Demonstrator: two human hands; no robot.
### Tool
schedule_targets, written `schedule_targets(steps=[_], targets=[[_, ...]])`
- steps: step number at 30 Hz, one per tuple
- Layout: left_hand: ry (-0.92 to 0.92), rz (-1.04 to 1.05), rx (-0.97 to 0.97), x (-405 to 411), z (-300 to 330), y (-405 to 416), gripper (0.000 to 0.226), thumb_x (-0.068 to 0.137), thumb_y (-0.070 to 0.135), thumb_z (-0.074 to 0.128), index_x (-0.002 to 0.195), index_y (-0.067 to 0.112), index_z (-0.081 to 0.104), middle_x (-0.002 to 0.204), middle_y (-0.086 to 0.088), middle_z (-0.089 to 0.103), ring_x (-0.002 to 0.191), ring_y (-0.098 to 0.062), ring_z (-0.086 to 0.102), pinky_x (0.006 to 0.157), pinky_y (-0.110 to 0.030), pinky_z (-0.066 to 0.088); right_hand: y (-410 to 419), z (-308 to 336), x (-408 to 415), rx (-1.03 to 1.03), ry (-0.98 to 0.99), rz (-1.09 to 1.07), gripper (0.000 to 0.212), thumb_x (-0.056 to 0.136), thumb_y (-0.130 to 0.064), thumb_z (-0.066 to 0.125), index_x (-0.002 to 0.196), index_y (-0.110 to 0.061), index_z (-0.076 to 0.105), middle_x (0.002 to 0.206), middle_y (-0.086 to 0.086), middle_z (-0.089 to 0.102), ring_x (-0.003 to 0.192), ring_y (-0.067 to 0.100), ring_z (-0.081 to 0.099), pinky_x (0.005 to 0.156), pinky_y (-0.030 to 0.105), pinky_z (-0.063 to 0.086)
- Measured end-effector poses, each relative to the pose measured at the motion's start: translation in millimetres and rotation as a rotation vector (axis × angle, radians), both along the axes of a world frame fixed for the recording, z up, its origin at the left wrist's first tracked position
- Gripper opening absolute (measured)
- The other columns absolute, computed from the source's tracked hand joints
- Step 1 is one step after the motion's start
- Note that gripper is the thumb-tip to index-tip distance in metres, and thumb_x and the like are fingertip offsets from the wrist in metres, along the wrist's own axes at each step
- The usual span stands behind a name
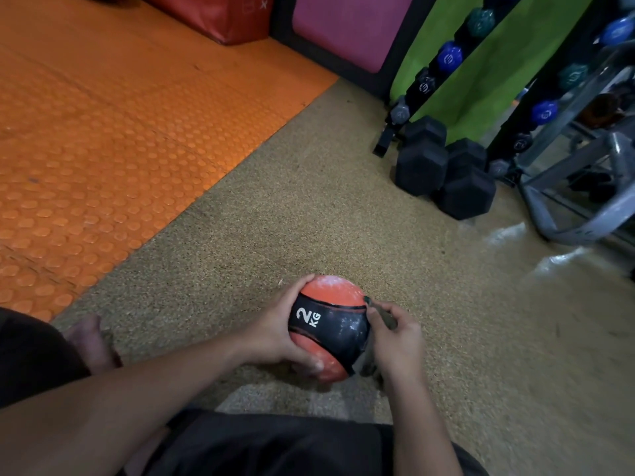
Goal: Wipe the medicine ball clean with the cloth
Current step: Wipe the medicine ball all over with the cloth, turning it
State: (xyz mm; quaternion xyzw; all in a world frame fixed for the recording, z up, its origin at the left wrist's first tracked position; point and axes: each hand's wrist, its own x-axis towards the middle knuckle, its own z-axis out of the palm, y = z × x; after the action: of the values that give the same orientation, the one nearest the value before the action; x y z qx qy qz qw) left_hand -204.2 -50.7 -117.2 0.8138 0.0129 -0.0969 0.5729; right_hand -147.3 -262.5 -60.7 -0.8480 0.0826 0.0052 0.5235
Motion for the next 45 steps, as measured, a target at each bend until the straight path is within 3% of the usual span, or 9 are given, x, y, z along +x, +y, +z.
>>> schedule_targets(steps=[3,10,14,19,26,33,36,41,45], targets=[[-0.014,0.038,-0.022,-1.9,-1.2,2.2,0.147,0.03,0.064,0.103,0.148,0.075,0.015,0.158,0.012,0.03,0.146,-0.017,0.038,0.12,-0.051,0.041,2.2,-3.7,-3.0,-0.008,-0.022,0.009,0.013,0.094,-0.019,0.073,0.089,-0.03,0.077,0.086,-0.012,0.078,0.087,0.014,0.075,0.085,0.043,0.061],[0.048,-0.004,0.277,-14.1,28.9,41.0,0.145,0.028,0.068,0.099,0.146,0.071,0.014,0.154,0.007,0.03,0.136,-0.02,0.044,0.115,-0.045,0.043,21.6,-8.5,-12.1,0.049,0.103,0.137,0.016,0.096,-0.014,0.071,0.086,-0.024,0.078,0.087,-0.004,0.079,0.089,0.023,0.076,0.086,0.045,0.061],[0.071,-0.002,0.318,-20.7,36.4,41.6,0.142,0.025,0.071,0.097,0.134,0.081,0.006,0.153,0.001,0.026,0.136,-0.026,0.047,0.115,-0.046,0.044,38.8,-6.2,-34.5,-0.328,-0.225,0.142,0.013,0.094,-0.021,0.071,0.105,-0.019,0.078,0.101,-0.004,0.065,0.091,0.017,0.067,0.089,0.041,0.057],[0.034,0.017,0.318,-22.8,32.5,40.1,0.138,0.028,0.065,0.098,0.133,0.08,0.009,0.144,0.004,0.028,0.125,-0.024,0.055,0.105,-0.036,0.051,67.2,7.7,-71.7,-0.631,-0.486,0.318,0.031,0.095,-0.036,0.056,0.115,-0.022,0.074,0.104,-0.003,0.061,0.081,0.019,0.063,0.072,0.032,0.054],[0.041,0.029,0.342,-36.0,36.8,30.3,0.139,0.031,0.066,0.1,0.126,0.084,-0.001,0.153,0.006,0.017,0.136,-0.028,0.045,0.114,-0.045,0.046,22.8,3.1,-37.2,-0.519,-0.082,0.095,0.019,0.095,-0.023,0.068,0.11,-0.018,0.079,0.107,0.001,0.069,0.095,0.022,0.069,0.077,0.026,0.046],[0.021,0.099,0.269,-39.7,28.3,32.3,0.123,0.038,0.061,0.089,0.124,0.084,0.005,0.146,0.003,0.021,0.123,-0.03,0.06,0.104,-0.039,0.054,83.1,7.5,-93.3,-0.585,-0.523,0.404,0.025,0.094,-0.034,0.055,0.108,-0.024,0.074,0.099,-0.003,0.062,0.079,0.02,0.063,0.063,0.033,0.054],[0.009,0.086,0.292,-43.5,26.2,33.2,0.134,0.034,0.065,0.097,0.129,0.082,0.003,0.147,0.007,0.019,0.124,-0.024,0.054,0.106,-0.038,0.053,67.4,4.1,-80.8,-0.55,-0.478,0.351,0.028,0.095,-0.038,0.054,0.11,-0.028,0.075,0.101,-0.006,0.063,0.081,0.015,0.063,0.067,0.029,0.053],[0.039,0.078,0.317,-45.6,30.8,29.1,0.141,0.031,0.066,0.1,0.129,0.082,0.001,0.15,0.011,0.015,0.13,-0.02,0.041,0.114,-0.046,0.047,30.6,-0.8,-38.2,-0.416,-0.189,0.091,0.011,0.092,-0.021,0.073,0.1,-0.015,0.08,0.096,-0.003,0.071,0.086,0.019,0.07,0.069,0.019,0.043],[0.018,0.117,0.286,-42.3,24.6,30.1,0.138,0.031,0.065,0.098,0.135,0.077,0.008,0.146,0.003,0.022,0.125,-0.021,0.05,0.111,-0.04,0.049,61.2,4.3,-69.2,-0.563,-0.432,0.202,0.018,0.092,-0.03,0.063,0.101,-0.022,0.077,0.097,-0.001,0.066,0.077,0.021,0.065,0.067,0.03,0.052]])
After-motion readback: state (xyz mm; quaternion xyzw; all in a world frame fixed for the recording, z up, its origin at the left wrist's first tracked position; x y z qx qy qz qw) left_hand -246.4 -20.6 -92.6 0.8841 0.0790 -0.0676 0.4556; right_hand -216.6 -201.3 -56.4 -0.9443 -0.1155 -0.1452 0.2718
